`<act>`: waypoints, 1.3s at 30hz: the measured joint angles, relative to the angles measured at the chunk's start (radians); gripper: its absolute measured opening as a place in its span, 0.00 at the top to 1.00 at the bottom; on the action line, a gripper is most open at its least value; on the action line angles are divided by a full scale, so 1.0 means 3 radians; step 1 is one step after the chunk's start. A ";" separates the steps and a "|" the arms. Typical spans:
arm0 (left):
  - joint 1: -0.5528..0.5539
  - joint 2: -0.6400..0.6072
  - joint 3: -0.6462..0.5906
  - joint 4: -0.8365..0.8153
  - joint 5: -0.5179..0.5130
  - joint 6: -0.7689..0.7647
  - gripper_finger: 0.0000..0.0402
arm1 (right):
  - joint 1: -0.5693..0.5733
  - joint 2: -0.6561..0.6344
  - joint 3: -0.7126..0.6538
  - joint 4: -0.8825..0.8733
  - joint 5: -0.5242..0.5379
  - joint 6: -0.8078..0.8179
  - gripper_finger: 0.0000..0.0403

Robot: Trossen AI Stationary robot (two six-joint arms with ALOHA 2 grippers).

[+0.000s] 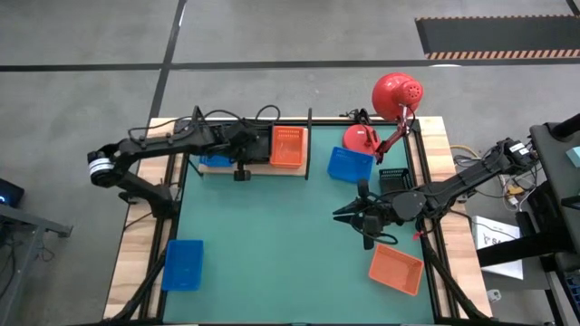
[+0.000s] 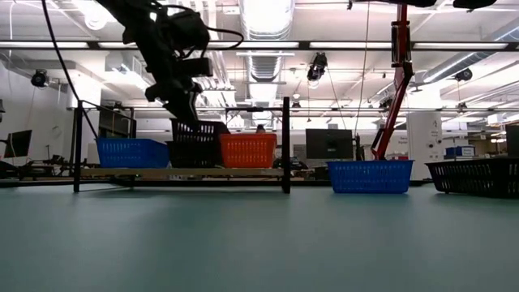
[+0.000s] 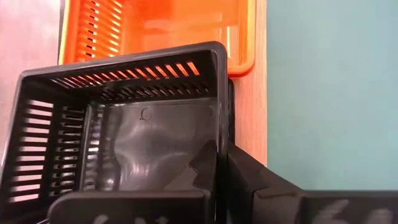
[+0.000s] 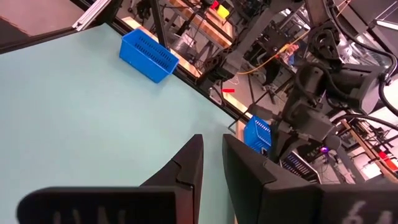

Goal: Stack baskets on shelf by color
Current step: Stack the left black bin on top of the black bin on the shelf

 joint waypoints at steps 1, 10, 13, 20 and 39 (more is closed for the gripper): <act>0.0000 -0.0005 0.0000 0.0001 -0.0001 -0.0016 1.00 | 0.0000 0.0000 0.0000 0.0000 0.0000 0.0000 0.87; 0.0000 -0.0064 0.0014 -0.0122 -0.0001 -0.0027 0.90 | 0.0000 0.0001 0.0000 -0.0018 0.0000 -0.0021 0.87; -0.0003 -0.0127 0.0029 -0.0119 -0.0002 -0.0027 0.84 | 0.0000 0.0001 0.0000 -0.0018 0.0000 -0.0020 0.87; -0.0036 -0.0320 0.0144 -0.0069 -0.0002 -0.0117 0.78 | 0.0000 0.0001 0.0000 -0.0018 0.0001 -0.0014 0.87; -0.0052 -0.0394 -0.0057 0.0135 0.0013 -0.0393 0.78 | -0.0003 0.0001 0.0022 0.0005 0.0001 -0.0033 0.87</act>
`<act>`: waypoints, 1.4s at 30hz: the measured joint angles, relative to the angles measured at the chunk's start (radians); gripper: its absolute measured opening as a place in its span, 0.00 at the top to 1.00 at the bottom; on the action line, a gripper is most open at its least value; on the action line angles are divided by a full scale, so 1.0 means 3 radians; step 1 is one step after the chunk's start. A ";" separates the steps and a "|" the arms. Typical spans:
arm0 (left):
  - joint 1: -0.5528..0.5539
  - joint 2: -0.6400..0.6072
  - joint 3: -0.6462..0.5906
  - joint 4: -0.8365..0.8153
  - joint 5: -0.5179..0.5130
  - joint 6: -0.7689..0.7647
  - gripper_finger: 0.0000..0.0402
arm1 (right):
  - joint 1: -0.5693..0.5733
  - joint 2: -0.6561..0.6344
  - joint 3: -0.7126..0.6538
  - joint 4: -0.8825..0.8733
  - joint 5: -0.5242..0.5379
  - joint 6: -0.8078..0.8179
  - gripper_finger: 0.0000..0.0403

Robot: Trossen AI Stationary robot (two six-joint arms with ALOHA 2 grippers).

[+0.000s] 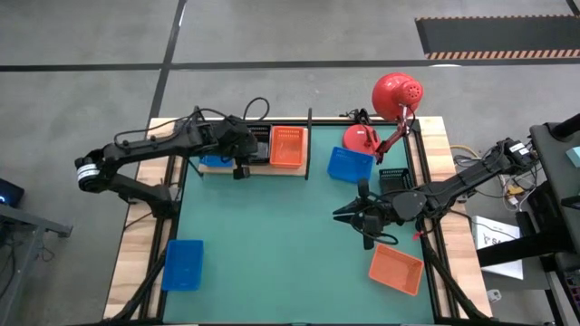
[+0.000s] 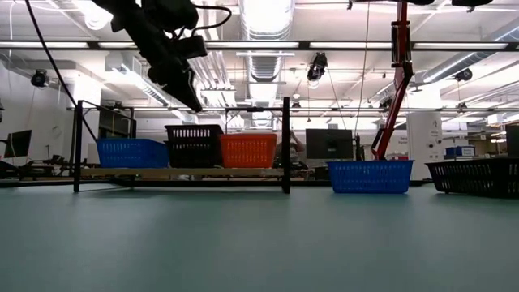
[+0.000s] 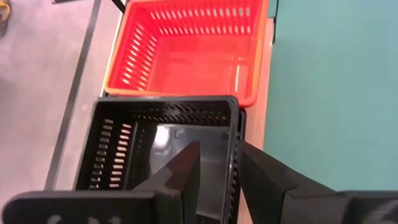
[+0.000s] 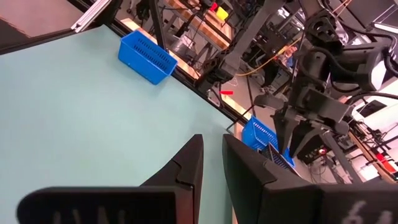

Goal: Stack baskets on shelf by color
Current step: Stack the left black bin on top of the black bin on the shelf

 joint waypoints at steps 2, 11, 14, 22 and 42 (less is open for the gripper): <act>0.0001 0.0015 -0.0033 0.0139 0.0000 -0.0002 0.78 | 0.0002 0.0000 0.0000 -0.0006 0.0000 0.0000 0.87; 0.0006 0.0131 -0.0291 0.0594 -0.0541 -0.0024 0.78 | 0.0003 0.0001 0.0000 -0.0025 0.0000 0.0028 0.87; 0.0005 0.0158 -0.0291 0.0597 -0.0499 -0.0078 0.78 | 0.0003 0.0001 0.0000 -0.0025 -0.0001 0.0029 0.87; 0.0003 0.0172 -0.0336 0.0566 -0.0450 -0.0280 0.78 | 0.0003 0.0003 0.0000 -0.0024 0.0000 0.0069 0.87; -0.0085 -0.0158 -0.0570 0.0678 -0.0271 -0.0436 0.78 | 0.0003 0.0003 0.0000 -0.0027 -0.0001 0.0089 0.87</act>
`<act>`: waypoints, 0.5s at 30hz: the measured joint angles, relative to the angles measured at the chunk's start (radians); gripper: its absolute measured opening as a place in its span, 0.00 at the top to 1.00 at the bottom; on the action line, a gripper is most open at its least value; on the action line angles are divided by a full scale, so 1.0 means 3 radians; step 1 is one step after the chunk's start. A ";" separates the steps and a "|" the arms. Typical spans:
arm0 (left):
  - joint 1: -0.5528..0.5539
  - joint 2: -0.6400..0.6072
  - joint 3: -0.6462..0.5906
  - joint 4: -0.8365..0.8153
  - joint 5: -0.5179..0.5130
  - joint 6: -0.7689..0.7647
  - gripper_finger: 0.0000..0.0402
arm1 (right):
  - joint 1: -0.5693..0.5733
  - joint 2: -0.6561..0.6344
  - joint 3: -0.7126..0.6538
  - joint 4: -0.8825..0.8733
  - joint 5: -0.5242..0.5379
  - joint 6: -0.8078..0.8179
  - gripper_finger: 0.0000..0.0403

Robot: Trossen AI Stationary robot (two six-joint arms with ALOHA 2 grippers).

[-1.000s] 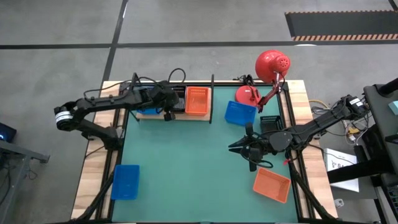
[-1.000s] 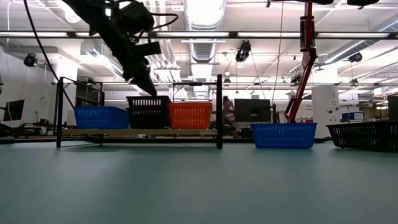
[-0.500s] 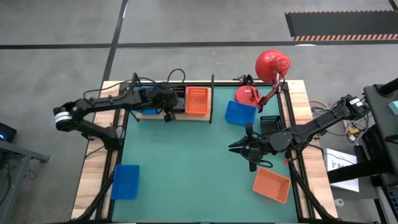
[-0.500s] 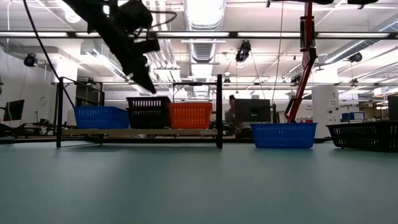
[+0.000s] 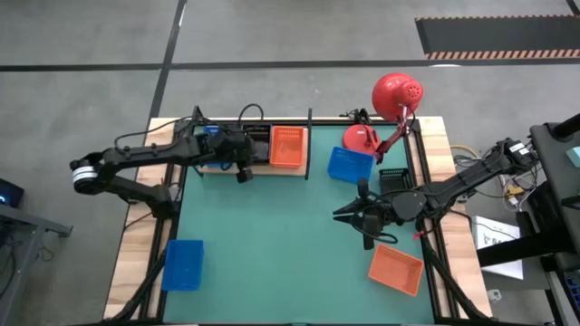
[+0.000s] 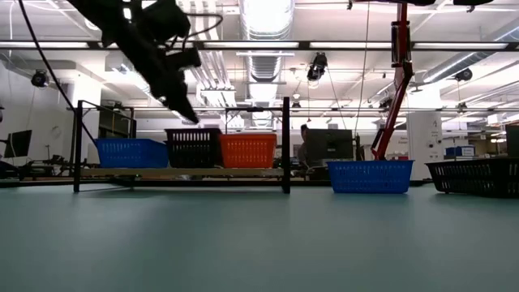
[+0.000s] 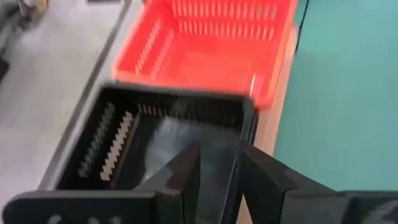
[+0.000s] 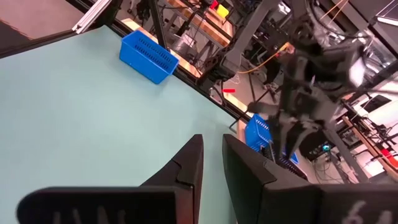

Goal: Stack baskets on shelf by color
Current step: Stack the left black bin on top of the black bin on the shelf

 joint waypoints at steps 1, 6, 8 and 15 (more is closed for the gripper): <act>0.0000 0.0028 -0.0023 -0.0033 -0.0022 0.0001 0.78 | 0.0000 0.0000 0.0000 0.0002 0.0001 -0.0002 0.87; -0.0007 0.0053 0.0005 -0.0025 -0.0122 0.0031 0.78 | -0.0005 0.0000 0.0000 0.0004 0.0001 0.0001 0.87; -0.0003 0.0042 0.0040 -0.0011 -0.0126 0.0031 0.78 | -0.0017 0.0000 0.0000 0.0004 0.0000 0.0001 0.87; 0.0019 0.0213 0.0002 0.0089 -0.0143 0.0060 0.78 | -0.0047 0.0003 -0.0001 0.0004 0.0003 0.0030 0.87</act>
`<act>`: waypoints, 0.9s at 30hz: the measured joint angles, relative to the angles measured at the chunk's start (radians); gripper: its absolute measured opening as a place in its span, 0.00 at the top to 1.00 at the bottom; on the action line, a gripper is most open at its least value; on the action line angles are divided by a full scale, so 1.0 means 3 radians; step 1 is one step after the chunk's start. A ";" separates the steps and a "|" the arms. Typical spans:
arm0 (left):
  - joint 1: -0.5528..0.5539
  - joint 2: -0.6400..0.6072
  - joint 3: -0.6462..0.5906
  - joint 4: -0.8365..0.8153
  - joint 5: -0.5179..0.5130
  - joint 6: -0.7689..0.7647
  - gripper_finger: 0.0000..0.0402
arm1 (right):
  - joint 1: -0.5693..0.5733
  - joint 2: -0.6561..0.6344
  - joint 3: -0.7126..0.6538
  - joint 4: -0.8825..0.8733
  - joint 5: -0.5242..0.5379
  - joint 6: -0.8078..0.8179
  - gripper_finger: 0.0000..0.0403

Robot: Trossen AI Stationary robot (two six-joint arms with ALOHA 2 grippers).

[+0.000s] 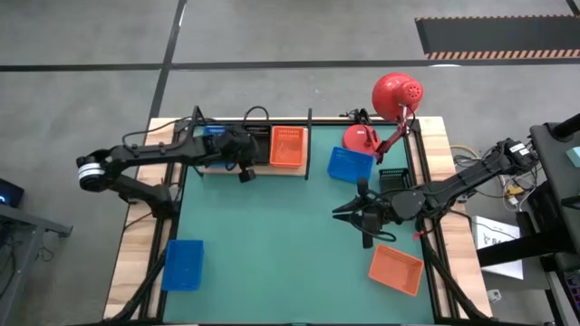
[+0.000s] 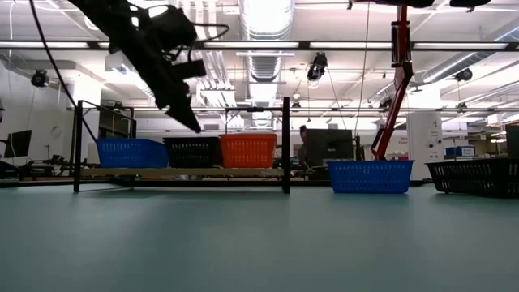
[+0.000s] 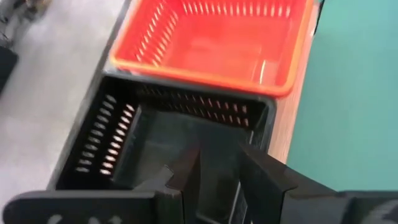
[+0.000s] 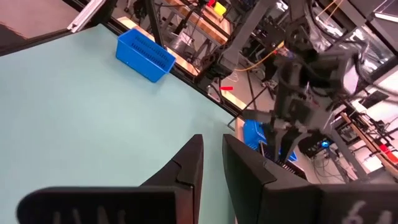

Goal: Stack baskets on shelf by color
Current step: Stack the left black bin on top of the black bin on the shelf

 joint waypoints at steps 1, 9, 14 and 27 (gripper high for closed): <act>0.0000 0.0049 -0.0004 -0.0003 0.0000 -0.0018 0.78 | 0.0001 0.0000 -0.0001 -0.0002 -0.0001 0.0005 0.87; -0.0083 0.0172 0.0005 -0.0134 0.0151 -0.0194 0.78 | 0.0003 0.0001 -0.0001 -0.0010 -0.0001 0.0057 0.87; -0.0145 0.0116 0.0005 -0.0139 0.0163 -0.0192 0.78 | 0.0003 0.0001 -0.0003 -0.0010 -0.0001 0.0055 0.87; -0.0419 -0.0671 0.0046 -0.0140 0.0114 -0.0207 0.80 | -0.0019 0.0012 -0.0005 -0.0029 0.0009 0.0728 0.87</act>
